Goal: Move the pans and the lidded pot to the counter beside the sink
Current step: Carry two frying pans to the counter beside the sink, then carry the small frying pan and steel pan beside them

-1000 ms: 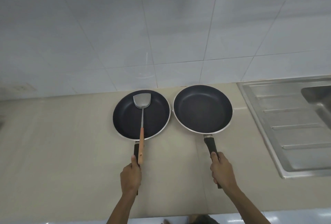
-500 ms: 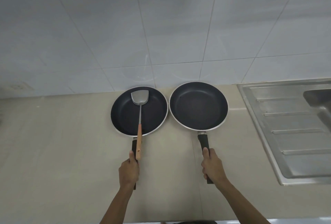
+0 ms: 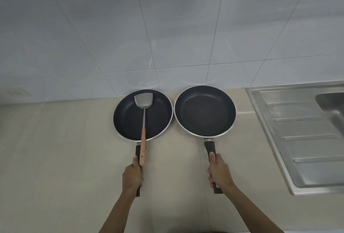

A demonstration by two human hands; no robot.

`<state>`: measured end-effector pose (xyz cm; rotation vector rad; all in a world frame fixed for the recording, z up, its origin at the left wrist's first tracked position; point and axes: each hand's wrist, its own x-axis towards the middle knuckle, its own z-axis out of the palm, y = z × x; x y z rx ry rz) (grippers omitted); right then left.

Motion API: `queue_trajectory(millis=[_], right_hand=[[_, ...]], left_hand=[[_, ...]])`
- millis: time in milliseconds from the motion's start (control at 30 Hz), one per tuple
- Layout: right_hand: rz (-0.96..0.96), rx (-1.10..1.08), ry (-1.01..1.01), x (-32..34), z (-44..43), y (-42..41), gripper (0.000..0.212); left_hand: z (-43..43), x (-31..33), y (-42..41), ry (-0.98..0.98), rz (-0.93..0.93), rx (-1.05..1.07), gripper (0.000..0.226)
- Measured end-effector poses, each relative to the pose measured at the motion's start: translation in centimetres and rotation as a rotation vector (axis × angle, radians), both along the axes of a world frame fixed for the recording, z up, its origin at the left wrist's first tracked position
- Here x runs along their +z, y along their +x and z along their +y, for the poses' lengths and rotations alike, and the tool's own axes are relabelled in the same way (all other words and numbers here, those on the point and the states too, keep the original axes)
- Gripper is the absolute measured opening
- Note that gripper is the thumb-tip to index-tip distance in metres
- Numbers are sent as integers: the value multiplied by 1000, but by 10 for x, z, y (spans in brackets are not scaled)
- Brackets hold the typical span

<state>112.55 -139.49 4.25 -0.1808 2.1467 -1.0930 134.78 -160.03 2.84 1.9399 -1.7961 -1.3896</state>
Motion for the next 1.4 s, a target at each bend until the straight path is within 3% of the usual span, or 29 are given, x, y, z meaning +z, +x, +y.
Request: queue_trajectory(millis=[533, 800, 1000, 1100, 1167, 1300, 1400], right_hand=[[45, 5, 85, 19, 0, 7, 44], [69, -65, 68, 17, 39, 50, 49], [102, -30, 42, 16, 71, 75, 49], [136, 73, 71, 17, 92, 88, 34], [283, 262, 163, 13, 110, 101, 26], [548, 573, 290, 0, 171, 140, 36], [724, 626, 344, -8, 244, 156, 46]], left_hand=[[5, 12, 38, 237, 248, -52, 73], [51, 10, 76, 99, 268, -133, 74], [79, 15, 90, 86, 285, -102, 60], [104, 17, 97, -89, 101, -319, 50], [129, 17, 98, -246, -50, -522, 42], [204, 14, 79, -525, -141, -868, 25], [272, 12, 55, -750, -113, -1079, 36]])
